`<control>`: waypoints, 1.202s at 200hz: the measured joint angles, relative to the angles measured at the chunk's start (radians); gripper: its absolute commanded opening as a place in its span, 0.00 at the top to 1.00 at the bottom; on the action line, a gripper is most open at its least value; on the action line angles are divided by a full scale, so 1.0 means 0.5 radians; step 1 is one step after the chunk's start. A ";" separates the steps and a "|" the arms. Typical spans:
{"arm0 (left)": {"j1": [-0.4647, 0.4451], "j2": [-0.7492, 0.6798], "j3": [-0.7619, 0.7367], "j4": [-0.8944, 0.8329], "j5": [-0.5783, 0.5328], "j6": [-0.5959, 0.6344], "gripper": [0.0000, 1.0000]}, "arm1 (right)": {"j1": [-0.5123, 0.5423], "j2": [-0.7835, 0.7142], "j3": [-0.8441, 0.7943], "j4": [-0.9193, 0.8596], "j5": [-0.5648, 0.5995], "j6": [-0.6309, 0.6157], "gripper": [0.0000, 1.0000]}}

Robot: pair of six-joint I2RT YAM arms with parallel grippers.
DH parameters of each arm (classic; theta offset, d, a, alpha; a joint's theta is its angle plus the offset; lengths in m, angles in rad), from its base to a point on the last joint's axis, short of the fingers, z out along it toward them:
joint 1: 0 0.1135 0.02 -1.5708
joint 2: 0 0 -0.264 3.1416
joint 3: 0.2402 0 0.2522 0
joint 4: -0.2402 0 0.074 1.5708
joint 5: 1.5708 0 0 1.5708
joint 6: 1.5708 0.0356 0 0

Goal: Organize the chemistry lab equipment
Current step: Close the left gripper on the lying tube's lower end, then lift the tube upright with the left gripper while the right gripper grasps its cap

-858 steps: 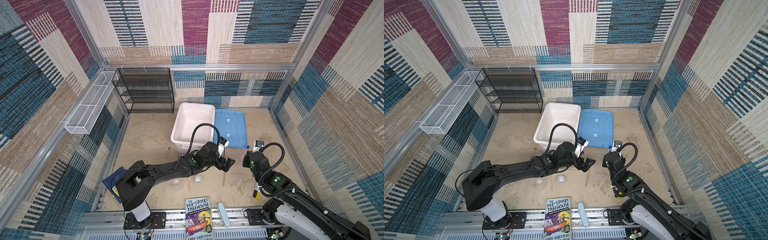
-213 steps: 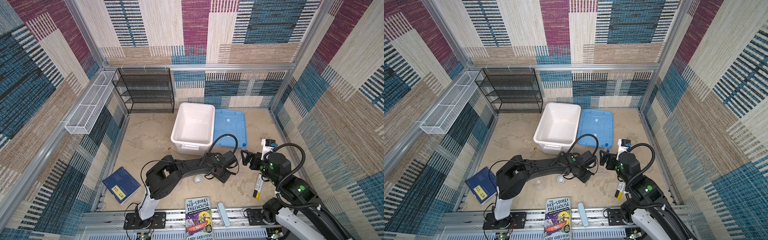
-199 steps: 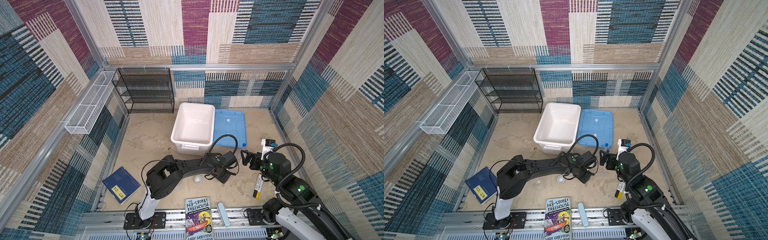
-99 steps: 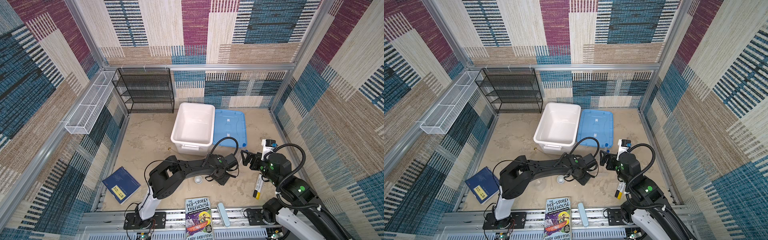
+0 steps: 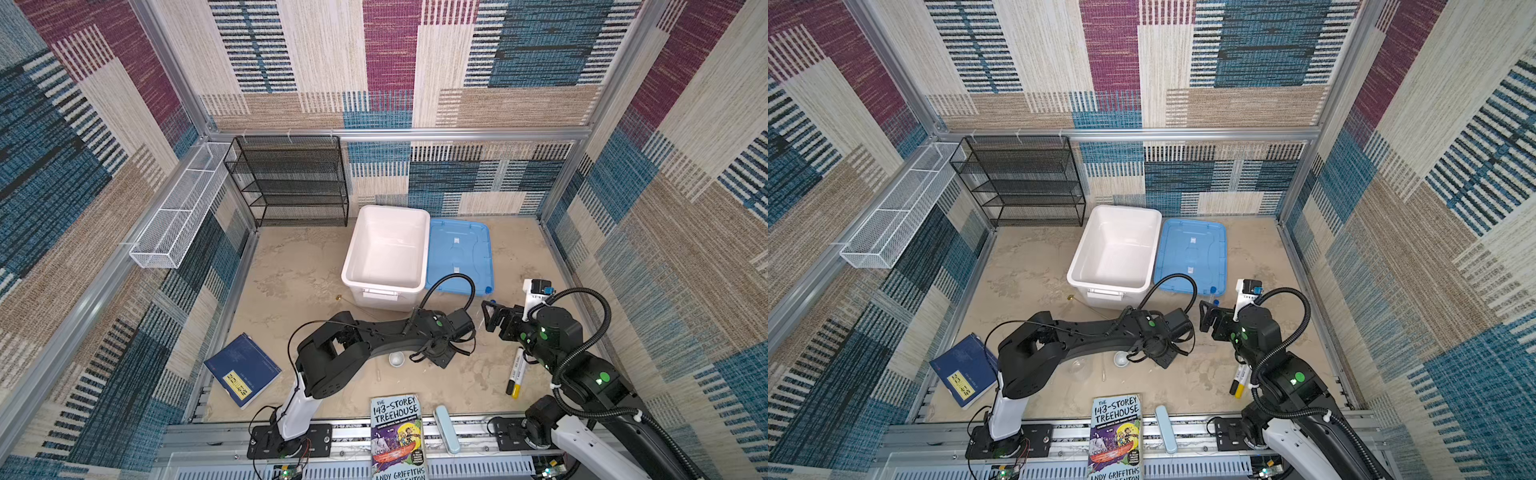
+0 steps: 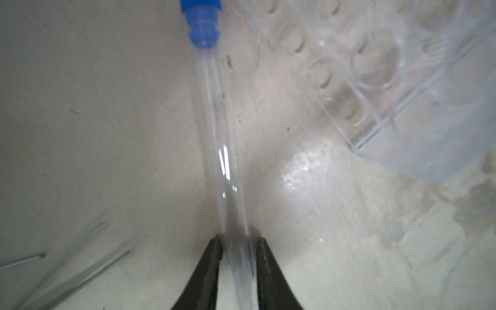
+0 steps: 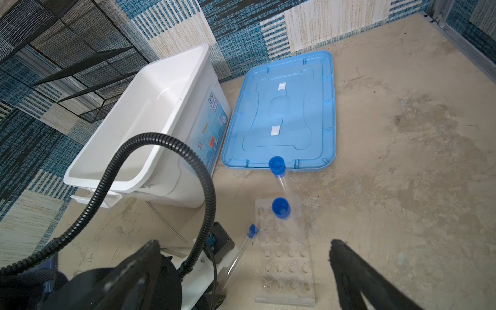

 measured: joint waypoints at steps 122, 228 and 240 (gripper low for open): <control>0.130 -0.196 -0.266 0.184 0.096 -0.034 0.85 | 0.000 0.009 -0.006 0.011 -0.016 0.000 0.01; 0.153 -0.832 -0.832 0.925 0.310 0.108 0.83 | -0.142 0.276 0.272 0.095 -0.615 -0.137 0.03; 0.156 -0.902 -0.906 1.022 0.327 0.128 0.83 | -0.225 0.360 0.346 0.092 -0.735 -0.196 0.02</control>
